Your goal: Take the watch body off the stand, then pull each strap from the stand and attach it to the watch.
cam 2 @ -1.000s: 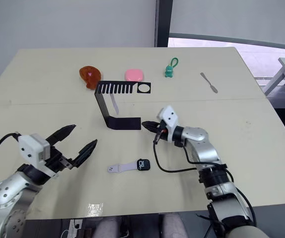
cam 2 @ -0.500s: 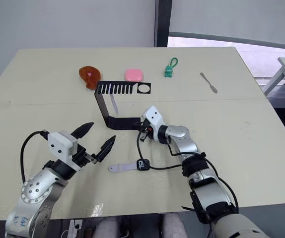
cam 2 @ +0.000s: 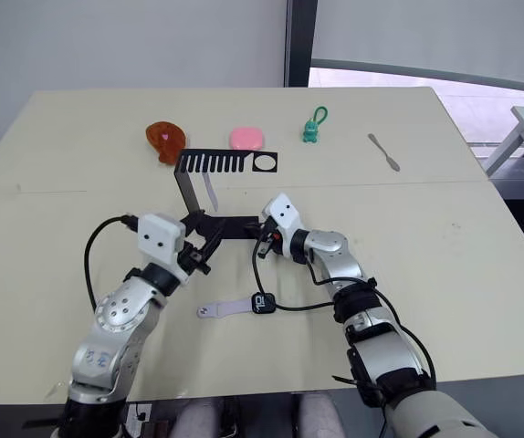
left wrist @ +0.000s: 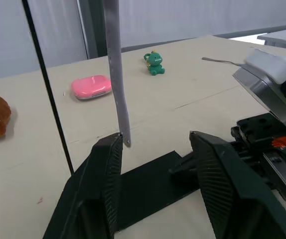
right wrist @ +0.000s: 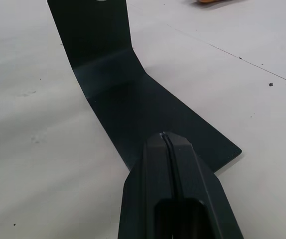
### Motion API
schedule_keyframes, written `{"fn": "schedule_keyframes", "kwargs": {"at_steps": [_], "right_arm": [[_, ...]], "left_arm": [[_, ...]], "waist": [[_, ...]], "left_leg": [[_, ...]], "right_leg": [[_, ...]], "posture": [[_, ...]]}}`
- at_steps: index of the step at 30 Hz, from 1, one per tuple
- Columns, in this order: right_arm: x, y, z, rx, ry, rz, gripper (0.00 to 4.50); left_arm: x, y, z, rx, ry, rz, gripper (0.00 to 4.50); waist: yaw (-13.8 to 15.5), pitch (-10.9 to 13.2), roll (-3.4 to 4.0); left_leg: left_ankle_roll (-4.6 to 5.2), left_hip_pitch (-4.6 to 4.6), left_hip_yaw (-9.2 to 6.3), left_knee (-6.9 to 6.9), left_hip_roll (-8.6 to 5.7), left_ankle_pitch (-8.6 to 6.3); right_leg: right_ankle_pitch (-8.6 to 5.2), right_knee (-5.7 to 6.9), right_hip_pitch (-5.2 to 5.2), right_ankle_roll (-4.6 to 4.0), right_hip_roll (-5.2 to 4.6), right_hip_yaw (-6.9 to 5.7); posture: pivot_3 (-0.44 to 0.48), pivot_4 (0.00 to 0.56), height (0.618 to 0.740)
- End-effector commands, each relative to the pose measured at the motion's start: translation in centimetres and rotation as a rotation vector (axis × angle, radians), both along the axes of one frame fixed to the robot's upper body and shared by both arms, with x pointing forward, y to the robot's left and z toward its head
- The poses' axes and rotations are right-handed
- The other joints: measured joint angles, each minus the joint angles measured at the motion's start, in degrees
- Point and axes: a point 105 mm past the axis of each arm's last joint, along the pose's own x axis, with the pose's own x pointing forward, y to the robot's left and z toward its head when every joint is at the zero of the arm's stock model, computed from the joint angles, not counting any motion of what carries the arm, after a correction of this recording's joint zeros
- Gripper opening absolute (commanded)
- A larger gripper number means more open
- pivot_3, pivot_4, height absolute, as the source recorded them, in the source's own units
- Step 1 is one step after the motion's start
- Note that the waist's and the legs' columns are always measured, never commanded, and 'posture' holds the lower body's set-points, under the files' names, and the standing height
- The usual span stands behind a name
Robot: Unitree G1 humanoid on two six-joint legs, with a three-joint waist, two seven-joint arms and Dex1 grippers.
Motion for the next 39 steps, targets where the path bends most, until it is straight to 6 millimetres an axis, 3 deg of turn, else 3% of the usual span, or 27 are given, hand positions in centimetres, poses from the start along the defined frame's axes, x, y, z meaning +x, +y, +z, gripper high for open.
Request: {"fn": "schedule_keyframes", "kwargs": {"at_steps": [1, 24, 34, 37, 39], "right_arm": [[-0.5, 0.0, -1.8, -0.031, 0.059, 0.016, 0.00], [-1.0, 0.3, -2.5, -0.051, 0.078, 0.036, 0.00], [-1.2, 0.0, -2.8, -0.063, 0.091, 0.037, 0.00], [-1.2, 0.0, -2.9, -0.064, 0.094, 0.035, 0.00], [-1.2, 0.0, -2.9, -0.064, 0.097, 0.036, 0.00]], "left_arm": [[0.4, 0.1, 0.7, 0.016, -0.039, 0.057, 2.27], [4.5, -2.1, 2.6, -0.035, -0.116, 0.136, 2.27], [4.9, -1.1, 3.3, -0.080, -0.140, 0.209, 2.27], [4.9, -1.1, 3.2, -0.084, -0.138, 0.209, 1.34], [4.9, -1.1, 3.2, -0.087, -0.136, 0.210, 0.39]], "waist": [[0.0, 0.0, 0.00], [0.1, 0.0, -0.01], [0.1, 0.0, -0.01], [0.1, 0.0, -0.01], [0.1, 0.0, -0.01]], "left_leg": [[-0.01, 0.01, 0.00, -0.02, 0.01, 0.00], [-0.03, 0.03, 0.01, 0.00, 0.04, 0.02], [-0.03, 0.03, 0.02, 0.00, 0.04, 0.02], [-0.03, 0.03, 0.02, -0.01, 0.04, 0.02], [-0.03, 0.03, 0.02, -0.01, 0.04, 0.02]], "right_leg": [[0.00, 0.00, 0.00, 0.00, 0.01, -0.01], [0.00, 0.02, 0.01, 0.00, 0.01, -0.03], [0.00, 0.01, 0.01, 0.00, 0.01, -0.03], [0.00, 0.01, 0.00, 0.00, 0.01, -0.03], [0.00, 0.01, 0.00, 0.00, 0.01, -0.04]], "posture": [[0.000, 0.150, 0.740], [0.000, 0.150, 0.740], [0.000, 0.150, 0.740], [0.000, 0.150, 0.740], [0.000, 0.150, 0.740]]}}
